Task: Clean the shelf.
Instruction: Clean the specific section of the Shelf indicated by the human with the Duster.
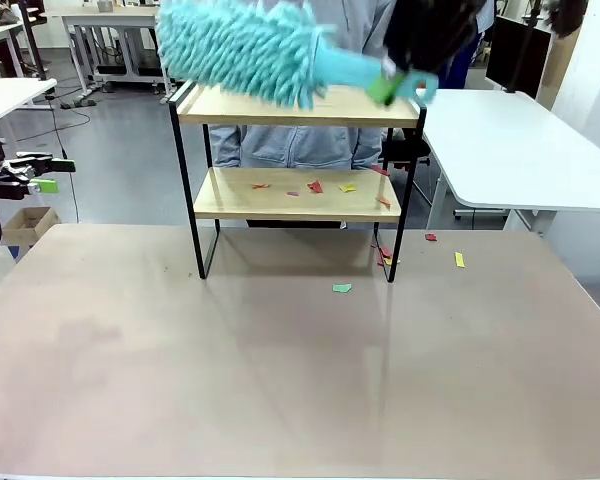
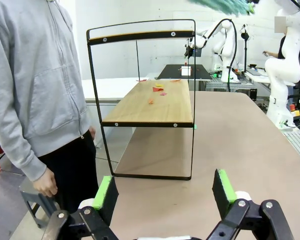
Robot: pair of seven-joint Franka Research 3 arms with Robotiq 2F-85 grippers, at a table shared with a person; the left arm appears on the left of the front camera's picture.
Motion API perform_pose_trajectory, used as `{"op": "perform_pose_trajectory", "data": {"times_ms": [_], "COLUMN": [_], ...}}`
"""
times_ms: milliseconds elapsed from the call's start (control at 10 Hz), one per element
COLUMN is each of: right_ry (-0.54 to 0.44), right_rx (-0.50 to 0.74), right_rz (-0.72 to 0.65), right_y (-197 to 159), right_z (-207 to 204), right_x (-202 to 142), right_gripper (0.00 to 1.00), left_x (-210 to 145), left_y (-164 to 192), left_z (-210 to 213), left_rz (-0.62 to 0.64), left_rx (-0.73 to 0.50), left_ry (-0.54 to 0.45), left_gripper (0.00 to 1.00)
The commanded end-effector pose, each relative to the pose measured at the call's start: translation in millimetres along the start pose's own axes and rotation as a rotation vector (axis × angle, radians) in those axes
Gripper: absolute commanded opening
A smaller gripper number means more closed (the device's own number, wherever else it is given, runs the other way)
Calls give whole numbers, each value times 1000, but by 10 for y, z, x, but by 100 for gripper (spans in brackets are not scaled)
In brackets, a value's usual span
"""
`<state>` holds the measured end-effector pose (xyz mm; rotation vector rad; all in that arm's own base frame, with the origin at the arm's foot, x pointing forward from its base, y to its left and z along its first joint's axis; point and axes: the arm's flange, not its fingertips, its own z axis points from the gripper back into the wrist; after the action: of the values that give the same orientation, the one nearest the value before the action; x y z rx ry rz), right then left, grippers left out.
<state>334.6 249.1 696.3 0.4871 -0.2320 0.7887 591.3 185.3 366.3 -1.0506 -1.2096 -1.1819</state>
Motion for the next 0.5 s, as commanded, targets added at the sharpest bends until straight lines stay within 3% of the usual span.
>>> {"op": "perform_pose_trajectory", "data": {"times_ms": [0,200,400], "right_ry": [170,279,323], "right_rx": [-45,-138,-170], "right_rz": [159,234,282], "right_y": [-64,-21,-142], "right_z": [-178,-522,-880], "right_x": [-19,-306,-698], "right_gripper": [13,13,13], "left_x": [21,21,21], "left_y": [-7,-7,-7], "left_z": [-5,-5,-5], "left_rz": [-4,-4,-4], "left_rx": [-1,-1,-1], "left_ry": [-1,-1,-1], "left_gripper": [100,100,100]}}
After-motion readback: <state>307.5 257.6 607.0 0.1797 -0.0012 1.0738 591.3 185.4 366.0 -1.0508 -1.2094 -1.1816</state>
